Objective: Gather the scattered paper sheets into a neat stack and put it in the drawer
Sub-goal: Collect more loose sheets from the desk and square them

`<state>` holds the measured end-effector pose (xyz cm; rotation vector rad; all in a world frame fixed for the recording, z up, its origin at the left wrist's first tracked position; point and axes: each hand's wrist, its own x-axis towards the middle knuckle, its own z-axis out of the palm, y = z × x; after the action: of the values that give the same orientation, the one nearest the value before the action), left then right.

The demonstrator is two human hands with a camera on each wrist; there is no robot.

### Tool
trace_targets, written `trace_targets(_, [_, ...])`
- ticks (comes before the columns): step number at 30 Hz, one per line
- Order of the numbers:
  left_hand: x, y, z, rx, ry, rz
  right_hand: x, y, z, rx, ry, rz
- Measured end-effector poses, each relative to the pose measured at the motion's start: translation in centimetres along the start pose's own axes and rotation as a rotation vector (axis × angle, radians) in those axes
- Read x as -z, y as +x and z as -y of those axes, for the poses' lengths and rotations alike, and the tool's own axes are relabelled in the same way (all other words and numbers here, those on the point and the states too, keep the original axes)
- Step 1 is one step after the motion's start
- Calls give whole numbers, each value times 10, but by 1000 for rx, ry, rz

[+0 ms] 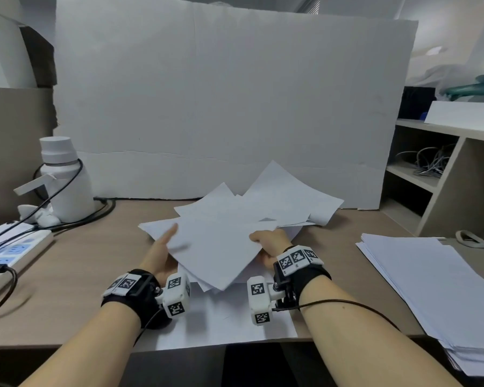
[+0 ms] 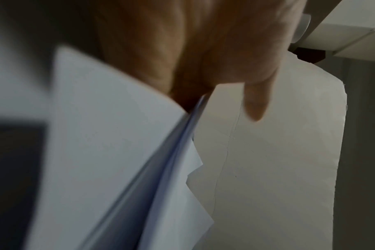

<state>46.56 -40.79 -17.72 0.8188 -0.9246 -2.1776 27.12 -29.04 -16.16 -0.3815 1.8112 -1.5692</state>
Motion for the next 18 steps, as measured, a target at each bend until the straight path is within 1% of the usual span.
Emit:
trace_targets(2, [5, 4, 0, 80, 113, -92, -6, -4, -3, -47, 67, 93])
trace_targets(4, [11, 11, 0, 128, 202, -144, -3, -12, -2, -74, 105, 157])
trace_targets(7, [24, 10, -10, 121, 284, -154, 12, -8, 3, -78, 308, 212])
trace_targets(10, [43, 9, -20, 83, 304, -140, 34, 12, 6, -67, 503, 247])
trace_targets(12, [55, 10, -26, 58, 310, -122, 44, 20, 12, -69, 584, 226])
trace_targets(15, [68, 9, -35, 35, 306, -100, 57, 29, 18, -95, 597, 137])
trace_targets(17, [73, 9, -39, 33, 300, -95, 64, 46, 19, -74, 436, 26])
trace_targets(18, [74, 9, -41, 31, 293, -94, 66, 53, 19, -47, 263, -19])
